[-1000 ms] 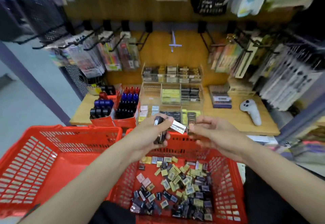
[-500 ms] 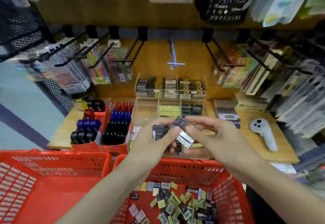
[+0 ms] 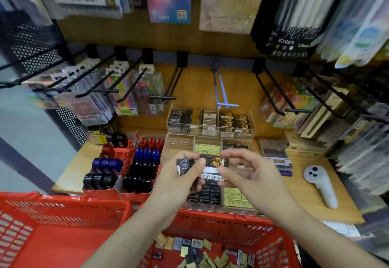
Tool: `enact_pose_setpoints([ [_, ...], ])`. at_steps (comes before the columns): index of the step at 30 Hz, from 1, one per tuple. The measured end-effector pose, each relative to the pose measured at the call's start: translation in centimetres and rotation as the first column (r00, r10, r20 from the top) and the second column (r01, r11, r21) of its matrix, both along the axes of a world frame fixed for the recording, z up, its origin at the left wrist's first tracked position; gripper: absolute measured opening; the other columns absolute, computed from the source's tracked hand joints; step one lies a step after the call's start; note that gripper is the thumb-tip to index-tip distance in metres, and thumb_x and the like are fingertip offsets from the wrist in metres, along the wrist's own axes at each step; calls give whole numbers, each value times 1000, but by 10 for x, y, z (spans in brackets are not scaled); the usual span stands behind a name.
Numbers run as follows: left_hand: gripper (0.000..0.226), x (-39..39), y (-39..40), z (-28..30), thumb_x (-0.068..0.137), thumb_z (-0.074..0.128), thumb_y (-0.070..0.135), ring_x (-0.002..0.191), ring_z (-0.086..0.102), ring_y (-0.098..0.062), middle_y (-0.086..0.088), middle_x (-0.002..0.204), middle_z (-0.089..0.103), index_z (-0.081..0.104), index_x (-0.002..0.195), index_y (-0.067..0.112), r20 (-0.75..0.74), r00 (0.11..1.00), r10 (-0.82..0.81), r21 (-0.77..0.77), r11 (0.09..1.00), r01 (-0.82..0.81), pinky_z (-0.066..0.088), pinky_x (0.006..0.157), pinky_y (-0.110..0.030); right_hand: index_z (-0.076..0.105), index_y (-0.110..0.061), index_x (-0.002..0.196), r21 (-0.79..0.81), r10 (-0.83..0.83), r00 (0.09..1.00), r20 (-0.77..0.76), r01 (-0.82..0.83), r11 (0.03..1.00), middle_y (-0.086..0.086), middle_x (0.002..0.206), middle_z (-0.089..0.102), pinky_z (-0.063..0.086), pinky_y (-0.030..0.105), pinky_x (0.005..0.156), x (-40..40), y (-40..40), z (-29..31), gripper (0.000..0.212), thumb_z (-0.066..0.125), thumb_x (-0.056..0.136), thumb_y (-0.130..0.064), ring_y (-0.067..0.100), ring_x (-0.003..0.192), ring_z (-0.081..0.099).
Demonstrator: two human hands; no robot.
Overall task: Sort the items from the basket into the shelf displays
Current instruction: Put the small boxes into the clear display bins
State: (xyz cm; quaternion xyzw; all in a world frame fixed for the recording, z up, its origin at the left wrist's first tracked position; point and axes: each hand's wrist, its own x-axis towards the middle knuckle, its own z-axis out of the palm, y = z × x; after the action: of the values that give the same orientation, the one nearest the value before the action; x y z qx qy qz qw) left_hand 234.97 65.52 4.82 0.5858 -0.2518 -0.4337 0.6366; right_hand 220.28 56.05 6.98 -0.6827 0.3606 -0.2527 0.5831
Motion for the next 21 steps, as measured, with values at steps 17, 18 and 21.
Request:
enact_pose_setpoints([
  [17, 20, 59, -51, -28, 89, 69, 23, 58, 64, -13, -6, 70, 67, 66, 106, 13, -168, 976, 136, 120, 986, -117, 53, 55, -24, 56, -21, 90, -509, -384, 796, -468, 112, 853, 1, 83, 64, 48, 30, 69, 72, -188, -39, 23, 76, 85, -31, 21, 80, 63],
  [18, 20, 58, -51, -29, 89, 69, 24, 58, 64, -14, -7, 72, 67, 67, 106, 13, -162, 979, 125, 129, 986, -104, 52, 55, -23, 54, -21, 87, -522, -393, 772, -500, 94, 848, 2, 83, 63, 45, 30, 67, 77, -195, -44, 24, 75, 85, -33, 22, 79, 62],
  [21, 20, 59, -52, -31, 89, 69, 24, 56, 63, -11, -9, 78, 66, 67, 106, 12, -148, 981, 125, 135, 985, -105, 52, 52, -22, 50, -20, 81, -541, -448, 699, -557, 104, 834, 0, 75, 54, 41, 30, 63, 87, -210, -56, 30, 74, 85, -38, 21, 71, 55],
])
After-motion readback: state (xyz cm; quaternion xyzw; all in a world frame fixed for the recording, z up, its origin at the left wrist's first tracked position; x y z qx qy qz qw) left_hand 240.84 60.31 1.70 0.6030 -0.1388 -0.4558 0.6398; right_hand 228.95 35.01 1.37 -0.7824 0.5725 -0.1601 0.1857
